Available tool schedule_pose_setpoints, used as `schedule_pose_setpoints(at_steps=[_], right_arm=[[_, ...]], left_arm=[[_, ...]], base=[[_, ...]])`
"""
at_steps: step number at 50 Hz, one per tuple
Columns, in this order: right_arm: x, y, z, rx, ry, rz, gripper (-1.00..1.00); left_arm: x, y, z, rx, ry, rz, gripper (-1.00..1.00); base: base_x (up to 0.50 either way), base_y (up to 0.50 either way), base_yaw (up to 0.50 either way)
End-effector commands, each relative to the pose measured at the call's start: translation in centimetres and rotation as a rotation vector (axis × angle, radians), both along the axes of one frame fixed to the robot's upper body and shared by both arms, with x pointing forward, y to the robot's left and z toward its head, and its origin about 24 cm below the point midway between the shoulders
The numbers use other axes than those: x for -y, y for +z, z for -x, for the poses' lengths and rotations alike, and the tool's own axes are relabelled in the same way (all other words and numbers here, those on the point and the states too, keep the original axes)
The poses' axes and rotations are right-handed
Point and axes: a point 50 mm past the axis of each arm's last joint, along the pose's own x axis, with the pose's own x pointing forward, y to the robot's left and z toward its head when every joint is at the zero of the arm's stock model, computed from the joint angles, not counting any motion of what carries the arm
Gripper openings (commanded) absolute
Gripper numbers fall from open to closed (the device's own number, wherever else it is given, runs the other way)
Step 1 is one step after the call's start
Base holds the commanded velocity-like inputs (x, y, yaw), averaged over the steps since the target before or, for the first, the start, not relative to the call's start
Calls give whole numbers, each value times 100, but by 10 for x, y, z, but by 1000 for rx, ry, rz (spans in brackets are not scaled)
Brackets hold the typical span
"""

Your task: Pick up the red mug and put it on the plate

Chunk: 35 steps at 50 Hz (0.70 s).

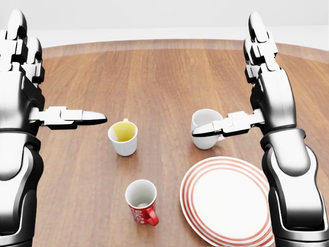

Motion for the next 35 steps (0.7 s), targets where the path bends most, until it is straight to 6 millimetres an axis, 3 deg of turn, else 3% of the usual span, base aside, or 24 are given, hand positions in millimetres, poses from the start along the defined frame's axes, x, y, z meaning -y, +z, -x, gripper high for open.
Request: schedule_pose_setpoints(at_steps=[1, 35], right_arm=[[0, 1, 0, 3, 1, 6, 100], [-4, 5, -1, 15, 15, 39, 100]], left_arm=[[0, 0, 0, -1, -1, -1, 100], [-3, -3, 0, -10, 3, 5, 100]], base=[[29, 0, 0], [29, 0, 0]])
